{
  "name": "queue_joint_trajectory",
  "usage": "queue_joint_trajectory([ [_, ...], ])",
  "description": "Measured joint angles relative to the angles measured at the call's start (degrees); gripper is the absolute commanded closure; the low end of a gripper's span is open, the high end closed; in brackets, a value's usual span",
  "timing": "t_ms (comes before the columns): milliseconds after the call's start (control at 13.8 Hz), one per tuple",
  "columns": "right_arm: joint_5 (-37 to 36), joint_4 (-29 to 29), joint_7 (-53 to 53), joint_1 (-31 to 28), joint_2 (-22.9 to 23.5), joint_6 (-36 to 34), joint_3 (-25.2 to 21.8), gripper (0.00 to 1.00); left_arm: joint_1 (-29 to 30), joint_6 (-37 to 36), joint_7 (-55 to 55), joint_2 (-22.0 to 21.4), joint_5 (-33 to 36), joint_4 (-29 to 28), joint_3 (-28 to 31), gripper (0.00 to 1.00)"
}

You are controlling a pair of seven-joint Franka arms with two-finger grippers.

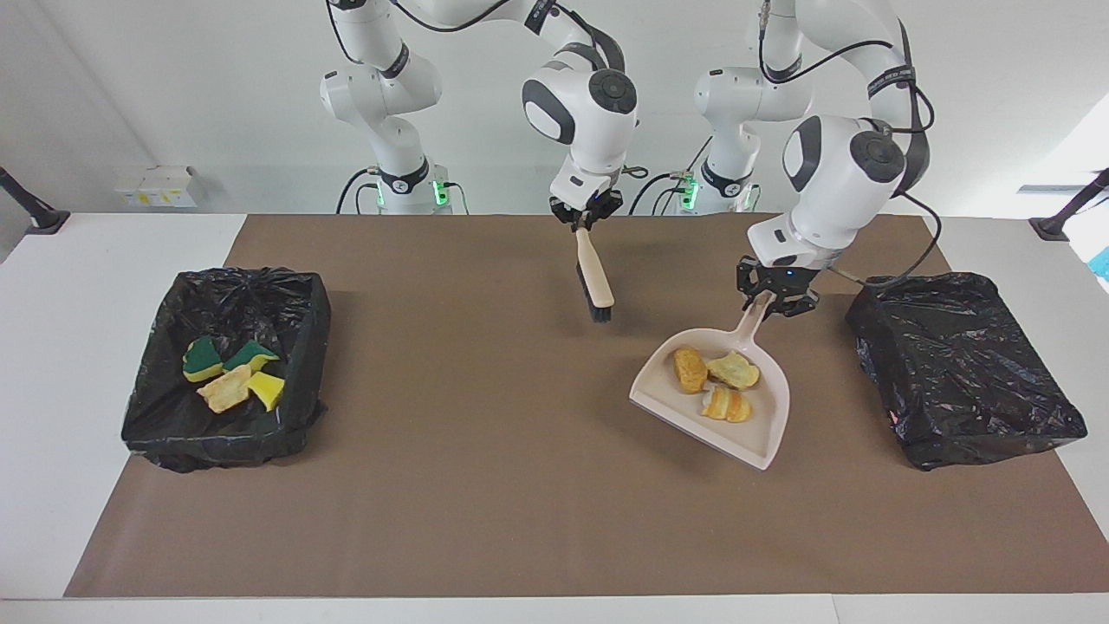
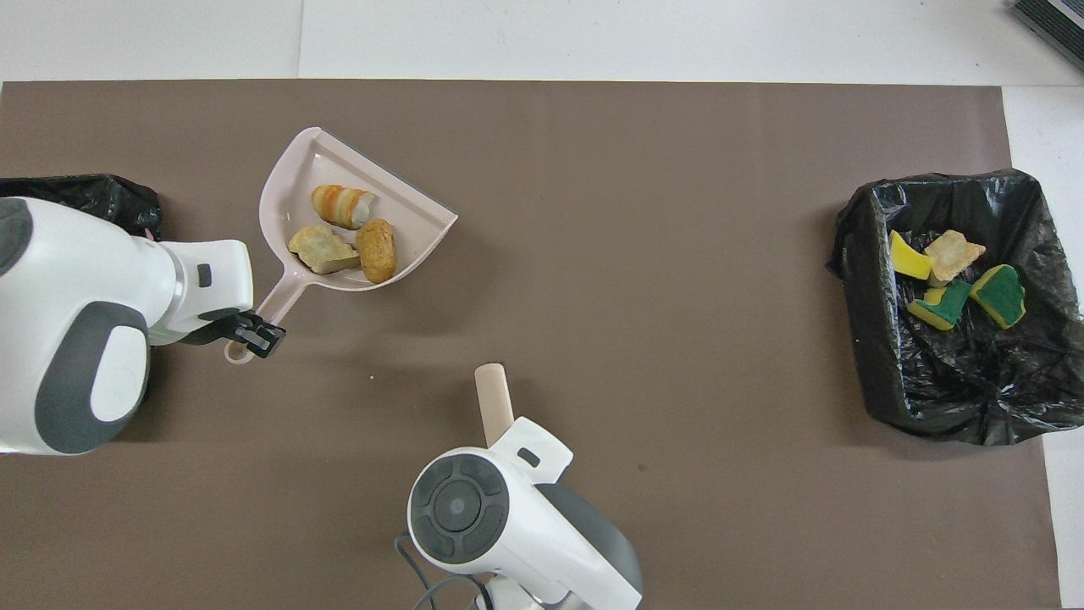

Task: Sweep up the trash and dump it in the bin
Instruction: 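Lift the dustpan with the left gripper while the right gripper lowers the brush, then tip the dustpan over the bin nearest the left gripper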

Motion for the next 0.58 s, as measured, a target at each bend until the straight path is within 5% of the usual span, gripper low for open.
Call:
queue_joint_trajectory([
  [435, 0.11, -4.92, 11.9, 4.72, 3.02, 8.6, -0.01, 0.99, 13.46, -8.01, 15.46, 1.42, 1.35, 8.91, 0.22, 1.0],
  [508, 0.11, -5.38, 11.97, 4.65, 3.19, 9.16, -0.13, 0.64, 16.28, -8.94, 18.88, 2.07, 1.43, 10.09, 0.29, 1.0],
  [580, 0.12, -5.58, 11.99, 4.58, 3.25, 9.24, -0.4, 0.01, 19.1, -9.81, 22.51, 2.71, 1.77, 11.2, 0.34, 1.0],
])
